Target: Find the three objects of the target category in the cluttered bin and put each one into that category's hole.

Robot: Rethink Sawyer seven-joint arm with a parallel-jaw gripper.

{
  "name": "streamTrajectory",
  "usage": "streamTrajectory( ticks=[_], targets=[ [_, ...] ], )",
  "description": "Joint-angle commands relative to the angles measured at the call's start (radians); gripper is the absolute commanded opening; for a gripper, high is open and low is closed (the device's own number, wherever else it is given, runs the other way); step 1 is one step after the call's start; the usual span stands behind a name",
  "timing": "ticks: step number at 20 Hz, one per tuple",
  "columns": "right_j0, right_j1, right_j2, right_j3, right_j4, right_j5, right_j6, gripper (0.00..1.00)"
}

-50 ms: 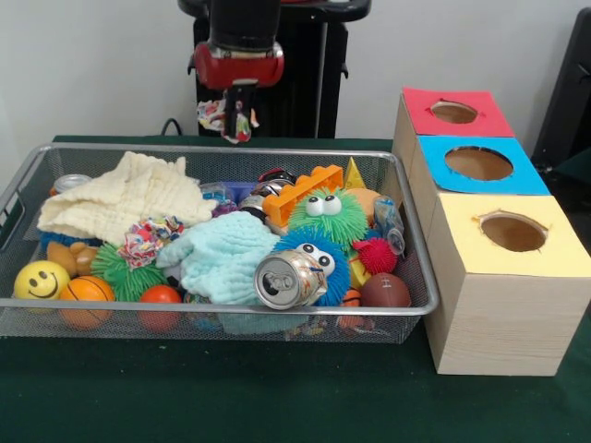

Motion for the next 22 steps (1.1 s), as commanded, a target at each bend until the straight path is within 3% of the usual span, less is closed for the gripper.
streamTrajectory(
  ticks=[1,5,8,17,22],
  targets=[
    [-0.072,-0.195,0.271,0.162,0.196,0.066,-0.088,0.0],
    [-0.145,-0.248,0.449,0.212,0.342,0.031,-0.064,0.0],
    [-0.162,-0.275,0.52,0.217,0.414,0.021,-0.035,0.0],
    [-0.037,-0.326,0.441,0.177,0.447,-0.038,0.108,0.0],
    [0.076,-0.278,0.327,0.103,0.416,-0.066,0.178,0.0]
  ],
)
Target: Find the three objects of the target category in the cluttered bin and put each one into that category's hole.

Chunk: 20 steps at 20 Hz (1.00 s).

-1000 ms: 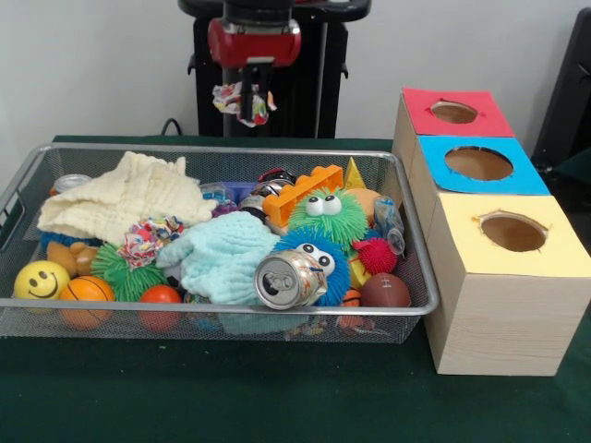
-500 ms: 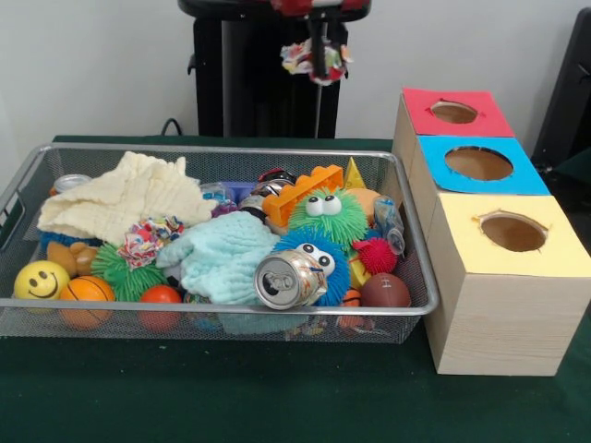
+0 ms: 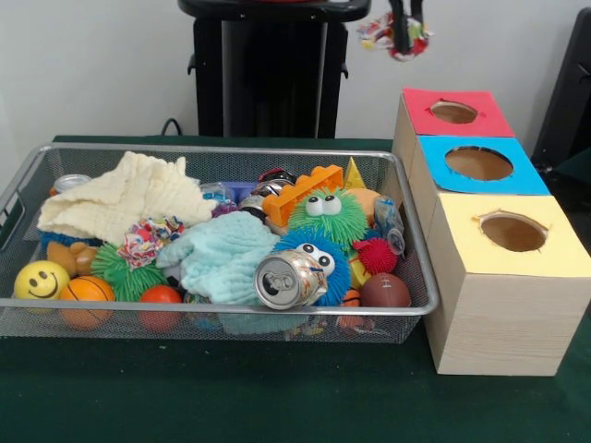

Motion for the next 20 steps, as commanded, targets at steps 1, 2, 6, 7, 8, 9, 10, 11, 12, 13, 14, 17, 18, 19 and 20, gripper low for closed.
streamTrajectory(
  ticks=[1,2,6,7,8,9,10,11,12,13,14,17,18,19,20],
  targets=[
    [0.113,0.031,-0.069,-0.053,0.001,-0.058,0.186,0.0],
    [0.134,0.052,-0.093,-0.069,-0.011,-0.066,0.191,0.0],
    [0.201,0.108,-0.178,-0.091,-0.021,-0.182,0.219,0.0],
    [0.208,0.118,-0.19,-0.09,-0.019,-0.212,0.219,0.0],
    [0.218,0.121,-0.204,-0.087,-0.014,-0.241,0.223,0.0],
    [0.226,0.13,-0.214,-0.091,-0.009,-0.261,0.222,0.0],
    [0.24,0.141,-0.232,-0.1,-0.006,-0.271,0.221,0.0],
    [0.252,0.147,-0.248,-0.105,-0.002,-0.284,0.219,0.0],
    [0.261,0.151,-0.263,-0.108,0.001,-0.294,0.216,0.0],
    [0.264,0.157,-0.27,-0.113,0.006,-0.302,0.209,0.0],
    [0.264,0.162,-0.274,-0.117,0.01,-0.31,0.202,0.0],
    [0.249,0.186,-0.274,-0.123,0.011,-0.347,0.183,0.0],
    [0.244,0.193,-0.273,-0.125,0.008,-0.36,0.177,0.0],
    [0.24,0.198,-0.271,-0.126,0.002,-0.369,0.17,0.0],
    [0.241,0.202,-0.276,-0.13,-0.001,-0.379,0.166,0.0]
  ],
)
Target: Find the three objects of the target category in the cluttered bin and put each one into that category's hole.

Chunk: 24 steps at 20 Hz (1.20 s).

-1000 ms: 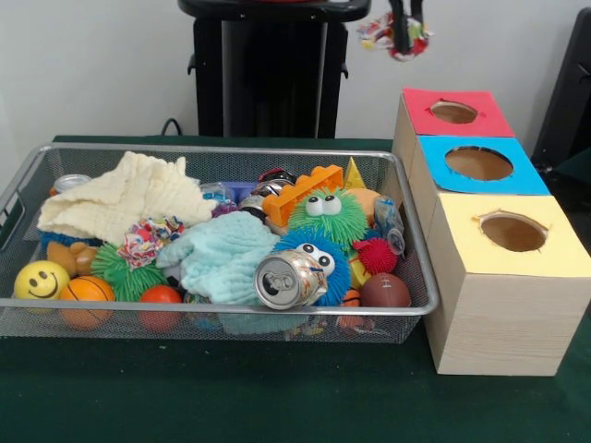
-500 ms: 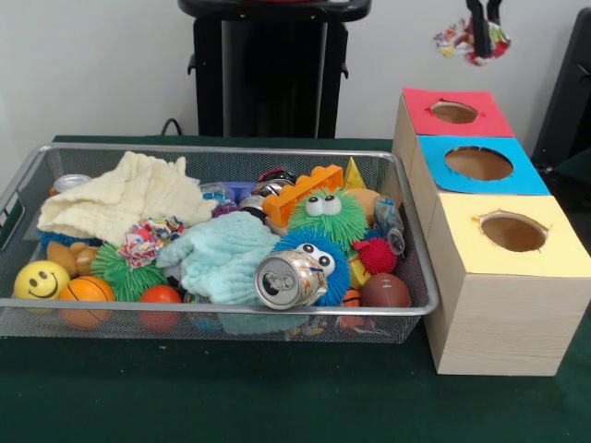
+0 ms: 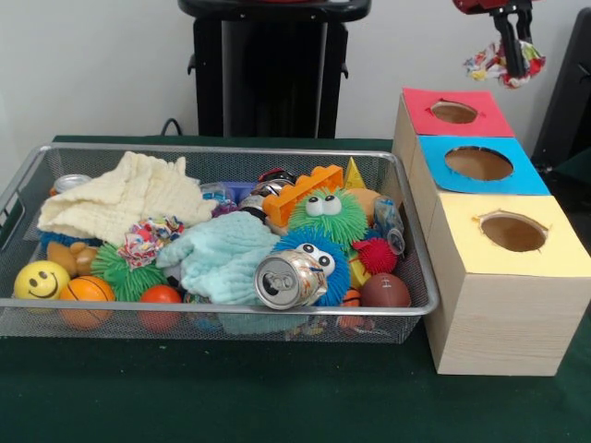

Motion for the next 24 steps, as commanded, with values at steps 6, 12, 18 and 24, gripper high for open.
streamTrajectory(
  ticks=[6,12,18,24],
  targets=[
    [0.018,0.124,-0.154,-0.127,-0.003,-0.074,0.146,0.0],
    [0.06,0.167,-0.185,-0.178,-0.01,-0.141,0.143,0.0],
    [0.097,0.199,-0.21,-0.232,0.008,-0.171,0.147,0.0],
    [0.137,0.257,-0.24,-0.308,0.029,-0.158,0.138,0.0]
  ],
)
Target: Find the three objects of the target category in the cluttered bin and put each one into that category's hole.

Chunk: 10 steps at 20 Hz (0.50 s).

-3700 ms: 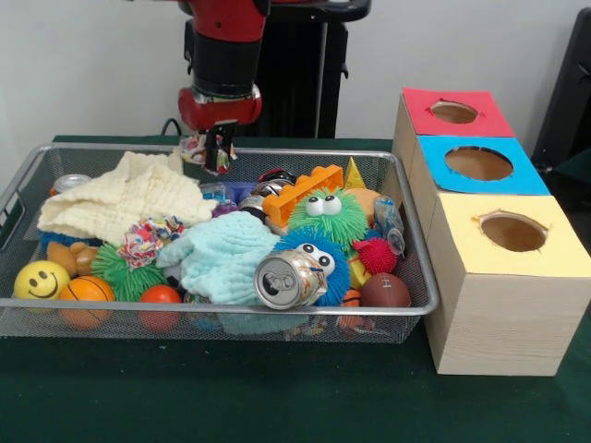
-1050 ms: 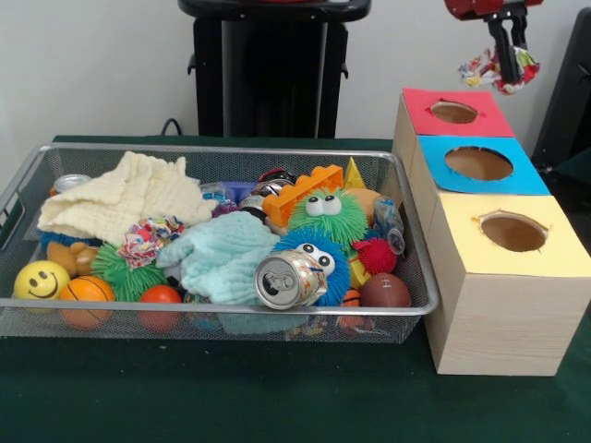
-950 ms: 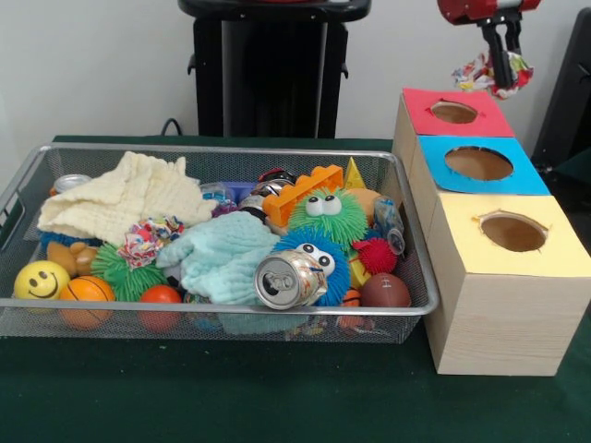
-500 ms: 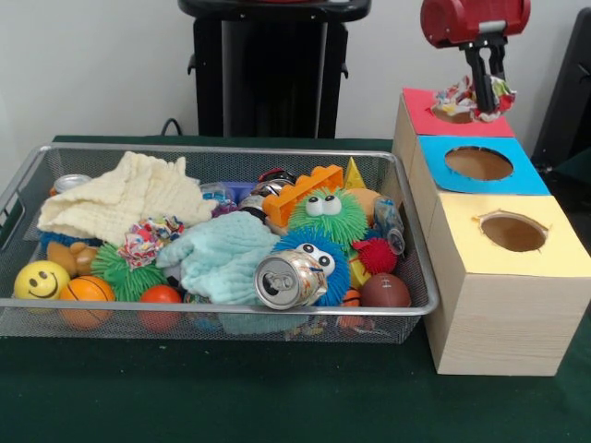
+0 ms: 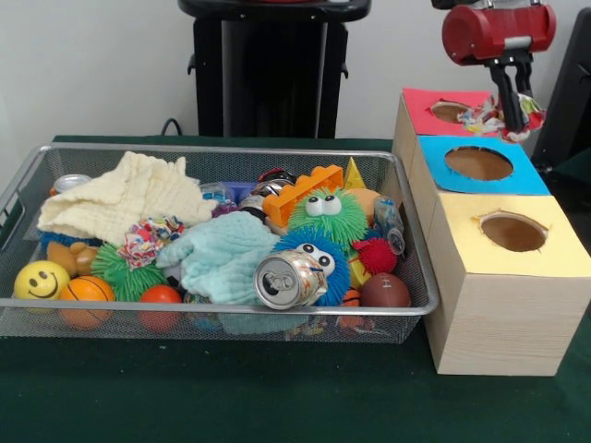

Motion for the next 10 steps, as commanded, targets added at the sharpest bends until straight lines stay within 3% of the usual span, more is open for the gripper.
streamTrajectory(
  ticks=[1,6,10],
  targets=[
    [0.044,0.109,-0.081,-0.159,0.035,-0.029,0.133,0.0],
    [0.067,0.201,-0.117,-0.223,0.007,-0.065,0.118,0.0],
    [0.06,0.224,-0.114,-0.229,-0.022,-0.089,0.119,0.0]
  ],
)
